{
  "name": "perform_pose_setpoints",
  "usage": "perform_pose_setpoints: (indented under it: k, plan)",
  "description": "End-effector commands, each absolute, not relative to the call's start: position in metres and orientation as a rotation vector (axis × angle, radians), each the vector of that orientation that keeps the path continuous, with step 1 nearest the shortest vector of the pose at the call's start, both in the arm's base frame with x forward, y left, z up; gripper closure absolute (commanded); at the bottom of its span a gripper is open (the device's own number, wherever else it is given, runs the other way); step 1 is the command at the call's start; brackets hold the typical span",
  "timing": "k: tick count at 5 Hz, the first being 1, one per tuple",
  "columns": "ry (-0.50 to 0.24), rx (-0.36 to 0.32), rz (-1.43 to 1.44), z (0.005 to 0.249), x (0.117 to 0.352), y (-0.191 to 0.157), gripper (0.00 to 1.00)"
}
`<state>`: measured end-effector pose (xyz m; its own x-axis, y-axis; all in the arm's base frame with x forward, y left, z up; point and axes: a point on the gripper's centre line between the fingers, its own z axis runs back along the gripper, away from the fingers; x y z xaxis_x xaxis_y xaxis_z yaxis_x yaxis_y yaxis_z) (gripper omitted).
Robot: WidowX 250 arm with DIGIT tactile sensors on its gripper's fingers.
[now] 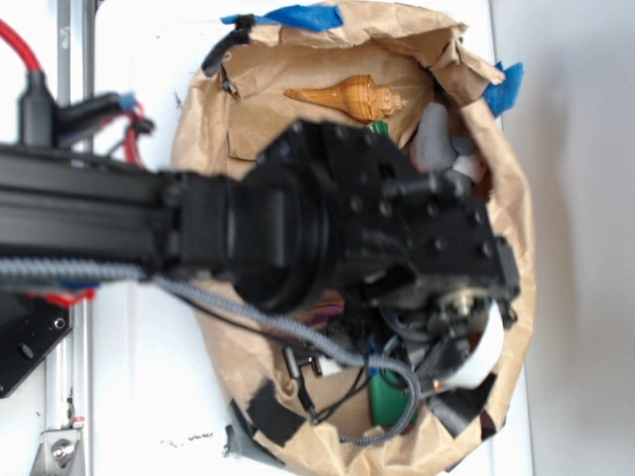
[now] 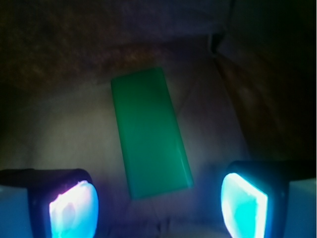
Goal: Grab the green block.
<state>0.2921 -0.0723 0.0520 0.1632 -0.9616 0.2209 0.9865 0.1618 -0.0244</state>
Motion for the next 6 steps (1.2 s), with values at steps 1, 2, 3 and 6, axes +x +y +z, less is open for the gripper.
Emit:
perform_pose_setpoints:
  k: [1,2,3,6]
  plan:
    - [-0.367,-0.164,-1.45,0.056,0.288,-0.079,0.0]
    - [-0.449,-0.171,-1.473,0.05,0.282,-0.073,0.0]
    - [-0.454,-0.203,-1.462,0.046,0.282,-0.066,0.0]
    - [-0.496,-0.223,-1.408,0.054,0.276,-0.055,1.0]
